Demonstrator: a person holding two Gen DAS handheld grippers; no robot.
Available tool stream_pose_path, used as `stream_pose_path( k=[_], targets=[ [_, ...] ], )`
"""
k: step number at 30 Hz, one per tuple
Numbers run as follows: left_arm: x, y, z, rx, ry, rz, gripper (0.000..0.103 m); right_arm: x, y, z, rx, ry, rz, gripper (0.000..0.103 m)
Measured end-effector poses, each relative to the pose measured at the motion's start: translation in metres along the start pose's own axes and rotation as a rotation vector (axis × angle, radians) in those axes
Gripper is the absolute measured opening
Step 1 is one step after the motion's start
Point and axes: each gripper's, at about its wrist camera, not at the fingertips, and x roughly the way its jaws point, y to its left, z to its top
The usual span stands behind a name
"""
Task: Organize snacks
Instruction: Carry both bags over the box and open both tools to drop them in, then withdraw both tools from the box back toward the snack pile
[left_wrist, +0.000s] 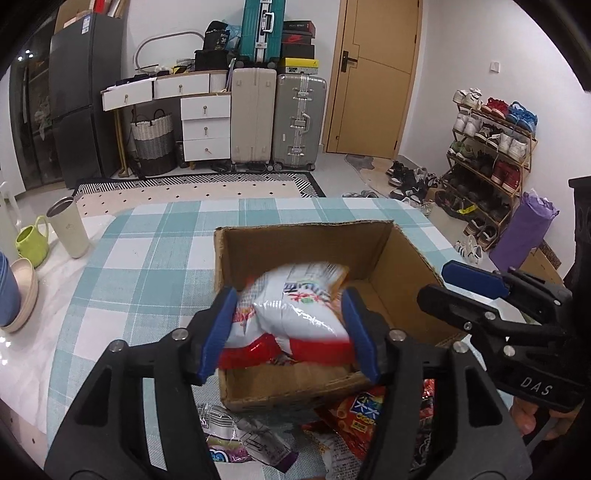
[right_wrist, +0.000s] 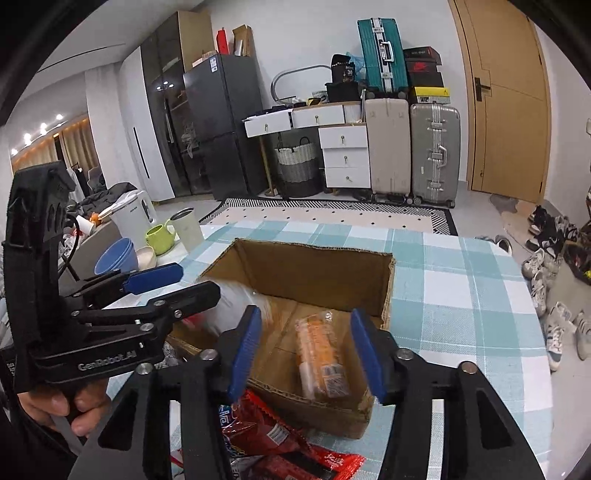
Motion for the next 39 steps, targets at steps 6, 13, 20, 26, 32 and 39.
stream_pose_path(
  k=[6, 13, 20, 26, 32, 39],
  targets=[
    [-0.035, -0.002, -0.005, 0.010, -0.035, 0.001, 0.087, -0.019, -0.003, -0.003, 0.017, -0.030, 0.011, 0.099],
    [-0.077, 0.006, -0.022, -0.009, -0.040, -0.001, 0.102, -0.046, -0.001, -0.011, 0.018, -0.032, -0.025, 0.102],
    [-0.115, 0.017, -0.048, -0.031, -0.041, 0.019, 0.102, -0.076, -0.003, -0.032, 0.033, -0.025, -0.035, 0.102],
    [-0.139, 0.020, -0.073, -0.036, -0.027, 0.025, 0.102, -0.097, -0.004, -0.058, 0.036, -0.001, -0.047, 0.102],
    [-0.144, 0.017, -0.096, -0.043, 0.009, 0.029, 0.102, -0.107, -0.005, -0.083, 0.054, 0.019, -0.053, 0.102],
    [-0.140, 0.010, -0.121, -0.030, 0.036, 0.032, 0.102, -0.109, -0.006, -0.110, 0.071, 0.055, -0.051, 0.102]
  ],
)
